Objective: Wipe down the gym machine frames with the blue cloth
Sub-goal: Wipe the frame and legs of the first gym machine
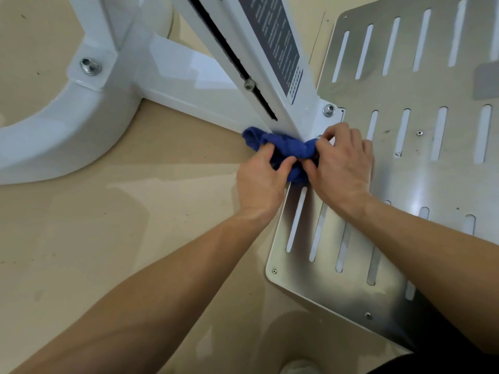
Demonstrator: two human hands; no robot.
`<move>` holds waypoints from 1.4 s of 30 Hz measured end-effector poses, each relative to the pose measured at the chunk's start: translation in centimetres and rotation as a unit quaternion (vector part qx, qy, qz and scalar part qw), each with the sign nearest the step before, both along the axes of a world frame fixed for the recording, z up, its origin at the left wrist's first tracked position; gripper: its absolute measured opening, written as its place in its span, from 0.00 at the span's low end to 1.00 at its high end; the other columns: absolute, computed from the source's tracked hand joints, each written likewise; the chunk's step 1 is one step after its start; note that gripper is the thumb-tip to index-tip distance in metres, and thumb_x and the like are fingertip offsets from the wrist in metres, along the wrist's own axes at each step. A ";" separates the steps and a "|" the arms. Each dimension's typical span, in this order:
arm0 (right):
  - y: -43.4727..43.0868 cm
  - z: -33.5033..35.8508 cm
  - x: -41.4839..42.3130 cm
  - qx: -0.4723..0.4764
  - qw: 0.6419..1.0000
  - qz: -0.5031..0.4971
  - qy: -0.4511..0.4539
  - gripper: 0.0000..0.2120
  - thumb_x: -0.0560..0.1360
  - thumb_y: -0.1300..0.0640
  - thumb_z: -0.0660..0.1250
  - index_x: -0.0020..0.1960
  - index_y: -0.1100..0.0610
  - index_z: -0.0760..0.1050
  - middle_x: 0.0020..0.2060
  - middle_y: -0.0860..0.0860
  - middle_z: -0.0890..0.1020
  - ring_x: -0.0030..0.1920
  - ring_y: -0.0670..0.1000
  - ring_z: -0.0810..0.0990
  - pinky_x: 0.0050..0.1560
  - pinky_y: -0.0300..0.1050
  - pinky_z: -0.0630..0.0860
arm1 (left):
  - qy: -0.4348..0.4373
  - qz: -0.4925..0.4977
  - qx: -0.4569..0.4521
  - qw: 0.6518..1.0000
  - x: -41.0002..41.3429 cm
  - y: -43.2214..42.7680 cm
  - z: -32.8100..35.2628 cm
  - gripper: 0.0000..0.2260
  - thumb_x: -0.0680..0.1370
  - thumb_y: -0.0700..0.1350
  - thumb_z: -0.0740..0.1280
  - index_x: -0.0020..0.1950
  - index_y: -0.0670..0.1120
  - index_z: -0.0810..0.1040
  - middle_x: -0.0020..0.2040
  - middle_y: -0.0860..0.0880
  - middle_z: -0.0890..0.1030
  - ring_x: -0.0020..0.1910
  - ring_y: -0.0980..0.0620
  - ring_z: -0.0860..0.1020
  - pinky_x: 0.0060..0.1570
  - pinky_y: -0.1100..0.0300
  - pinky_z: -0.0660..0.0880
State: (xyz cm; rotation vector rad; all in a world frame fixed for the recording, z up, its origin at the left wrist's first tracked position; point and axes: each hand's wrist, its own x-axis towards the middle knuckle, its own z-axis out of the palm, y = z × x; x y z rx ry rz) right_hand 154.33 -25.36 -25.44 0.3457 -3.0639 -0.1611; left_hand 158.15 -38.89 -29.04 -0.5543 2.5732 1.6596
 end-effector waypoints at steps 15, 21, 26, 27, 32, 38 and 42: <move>-6.3 -1.2 4.0 -0.103 0.989 0.102 -0.015 0.16 0.75 0.53 0.61 0.59 0.54 0.79 0.43 0.51 0.79 0.43 0.57 0.79 0.46 0.52 0.72 | 0.126 0.201 -0.081 0.968 -5.0 -13.0 1.9 0.09 0.79 0.45 0.64 0.56 0.46 0.81 0.47 0.54 0.82 0.44 0.60 0.79 0.50 0.64 0.76; -9.2 -0.9 2.5 -0.176 0.977 0.115 -0.029 0.12 0.74 0.54 0.62 0.53 0.55 0.80 0.42 0.52 0.80 0.38 0.57 0.78 0.35 0.49 0.73 | 0.170 -0.221 -0.391 0.877 -7.0 -12.3 -1.6 0.20 0.83 0.53 0.57 0.67 0.43 0.75 0.68 0.44 0.75 0.65 0.38 0.72 0.67 0.47 0.66; -8.2 -0.7 2.9 -0.176 0.979 0.094 -0.043 0.12 0.74 0.54 0.61 0.52 0.54 0.79 0.43 0.51 0.80 0.40 0.57 0.79 0.33 0.49 0.77 | 0.259 -0.274 -0.413 0.829 -7.4 -14.0 -3.0 0.18 0.78 0.53 0.64 0.64 0.45 0.78 0.67 0.46 0.77 0.59 0.39 0.75 0.60 0.46 0.71; -8.0 -0.7 3.0 -0.176 0.979 0.088 -0.052 0.12 0.74 0.53 0.60 0.52 0.54 0.79 0.43 0.51 0.79 0.40 0.57 0.79 0.33 0.50 0.77 | 0.256 -0.247 -0.417 0.837 -6.9 -14.4 -3.0 0.17 0.78 0.52 0.65 0.62 0.45 0.79 0.66 0.46 0.78 0.57 0.39 0.76 0.59 0.47 0.72; -6.8 1.1 3.8 -0.177 0.973 0.062 -0.136 0.15 0.78 0.52 0.60 0.63 0.53 0.75 0.54 0.50 0.77 0.51 0.55 0.78 0.45 0.53 0.79 | 0.132 -0.126 -0.358 0.916 -3.2 -12.1 0.8 0.10 0.74 0.49 0.65 0.51 0.47 0.82 0.50 0.51 0.84 0.46 0.45 0.80 0.39 0.52 0.78; -7.6 5.1 6.9 -0.316 0.903 0.065 -0.282 0.42 0.74 0.52 0.70 0.80 0.48 0.50 0.72 0.51 0.63 0.68 0.54 0.69 0.66 0.50 0.71 | 0.012 -0.107 -0.161 0.981 4.9 -10.3 8.1 0.10 0.72 0.45 0.71 0.53 0.49 0.81 0.43 0.53 0.82 0.39 0.54 0.77 0.41 0.57 0.73; -8.8 9.1 10.2 -0.402 0.846 0.030 -0.350 0.31 0.76 0.58 0.66 0.76 0.44 0.61 0.61 0.51 0.75 0.57 0.50 0.76 0.57 0.42 0.72 | -0.091 -0.041 -0.016 0.995 10.1 -10.0 13.5 0.11 0.73 0.44 0.72 0.54 0.47 0.81 0.42 0.54 0.83 0.38 0.57 0.81 0.40 0.63 0.76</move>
